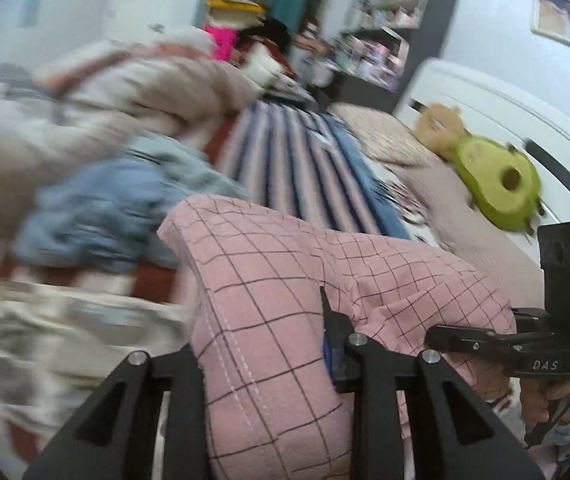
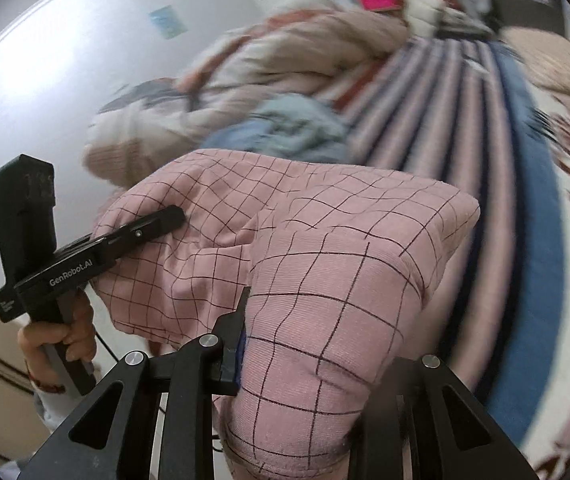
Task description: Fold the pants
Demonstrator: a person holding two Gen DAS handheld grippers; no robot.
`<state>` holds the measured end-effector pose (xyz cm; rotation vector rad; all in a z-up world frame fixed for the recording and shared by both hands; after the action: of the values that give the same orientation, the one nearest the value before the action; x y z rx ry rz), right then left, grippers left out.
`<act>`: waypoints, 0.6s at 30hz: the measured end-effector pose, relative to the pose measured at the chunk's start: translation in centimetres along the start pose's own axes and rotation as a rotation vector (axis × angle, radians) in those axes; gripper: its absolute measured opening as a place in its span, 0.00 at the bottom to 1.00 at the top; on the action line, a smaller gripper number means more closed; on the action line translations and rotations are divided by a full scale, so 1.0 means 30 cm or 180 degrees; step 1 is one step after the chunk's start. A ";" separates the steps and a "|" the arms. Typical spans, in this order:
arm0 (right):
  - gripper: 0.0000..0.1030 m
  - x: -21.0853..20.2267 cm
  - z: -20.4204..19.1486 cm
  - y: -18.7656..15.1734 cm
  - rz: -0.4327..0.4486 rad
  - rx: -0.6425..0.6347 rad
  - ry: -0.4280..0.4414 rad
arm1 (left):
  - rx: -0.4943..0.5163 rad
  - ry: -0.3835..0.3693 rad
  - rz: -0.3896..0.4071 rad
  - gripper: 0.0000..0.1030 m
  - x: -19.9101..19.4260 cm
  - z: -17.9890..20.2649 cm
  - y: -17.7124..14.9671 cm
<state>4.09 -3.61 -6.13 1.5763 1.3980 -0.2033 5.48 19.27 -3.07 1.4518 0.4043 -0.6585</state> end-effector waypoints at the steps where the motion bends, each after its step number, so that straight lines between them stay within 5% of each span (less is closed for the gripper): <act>1: 0.21 0.031 -0.058 0.007 -0.0012 -0.0055 0.0065 | -0.0035 0.0112 0.0030 0.23 -0.040 -0.070 0.001; 10: 0.21 0.386 -0.531 0.034 -0.0128 -0.0426 0.0483 | -0.0357 0.0880 -0.0123 0.23 -0.181 -0.612 -0.085; 18: 0.21 0.669 -0.557 -0.077 -0.0441 -0.0277 0.0472 | -0.0432 0.0853 -0.0653 0.25 -0.015 -0.845 -0.280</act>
<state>1.05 21.64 -12.45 1.4483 1.6118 -0.1081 3.23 44.42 -11.79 1.3830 0.8005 -0.5878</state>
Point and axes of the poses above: each gripper's, at about its wrist camera, not at the fingertips, and x roughly the way its jaws point, z to its right, y to its top, the point moved 7 cm from there along x, roughly the way its jaws point, and after that the axes turned 10 degrees about x, right-handed, at the moved point
